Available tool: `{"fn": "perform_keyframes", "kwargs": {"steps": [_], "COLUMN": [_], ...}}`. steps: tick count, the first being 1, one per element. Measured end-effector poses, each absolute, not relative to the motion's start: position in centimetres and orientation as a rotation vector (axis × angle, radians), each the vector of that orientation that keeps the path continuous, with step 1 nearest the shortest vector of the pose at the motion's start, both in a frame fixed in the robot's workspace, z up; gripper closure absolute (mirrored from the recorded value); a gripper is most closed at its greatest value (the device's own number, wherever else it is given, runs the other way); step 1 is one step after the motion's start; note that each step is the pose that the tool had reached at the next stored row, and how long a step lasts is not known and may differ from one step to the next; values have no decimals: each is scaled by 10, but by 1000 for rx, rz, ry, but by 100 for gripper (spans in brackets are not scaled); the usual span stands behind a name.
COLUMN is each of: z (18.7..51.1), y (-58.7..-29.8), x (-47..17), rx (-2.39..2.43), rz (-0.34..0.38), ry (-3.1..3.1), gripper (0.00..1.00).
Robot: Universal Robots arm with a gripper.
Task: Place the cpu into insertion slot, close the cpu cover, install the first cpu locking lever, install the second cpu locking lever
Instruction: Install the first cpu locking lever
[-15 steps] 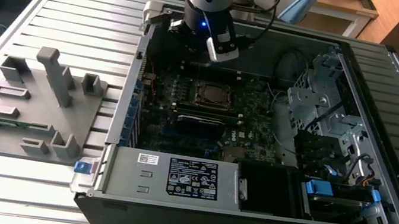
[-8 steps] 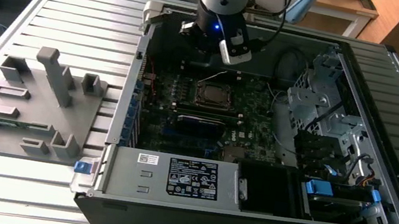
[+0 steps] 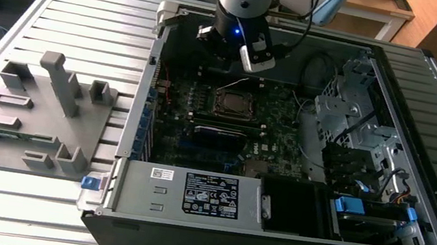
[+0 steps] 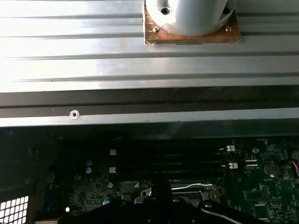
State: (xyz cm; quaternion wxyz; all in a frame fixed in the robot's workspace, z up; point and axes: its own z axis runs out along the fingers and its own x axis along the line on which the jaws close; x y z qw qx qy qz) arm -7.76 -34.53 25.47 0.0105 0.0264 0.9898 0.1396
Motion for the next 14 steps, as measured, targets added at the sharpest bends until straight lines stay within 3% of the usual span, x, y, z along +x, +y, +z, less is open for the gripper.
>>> {"fn": "perform_keyframes", "kwargs": {"steps": [14], "z": [249], "y": [-345], "x": [-66], "rx": [100], "rz": [425], "ry": [3088], "gripper": [89]}}
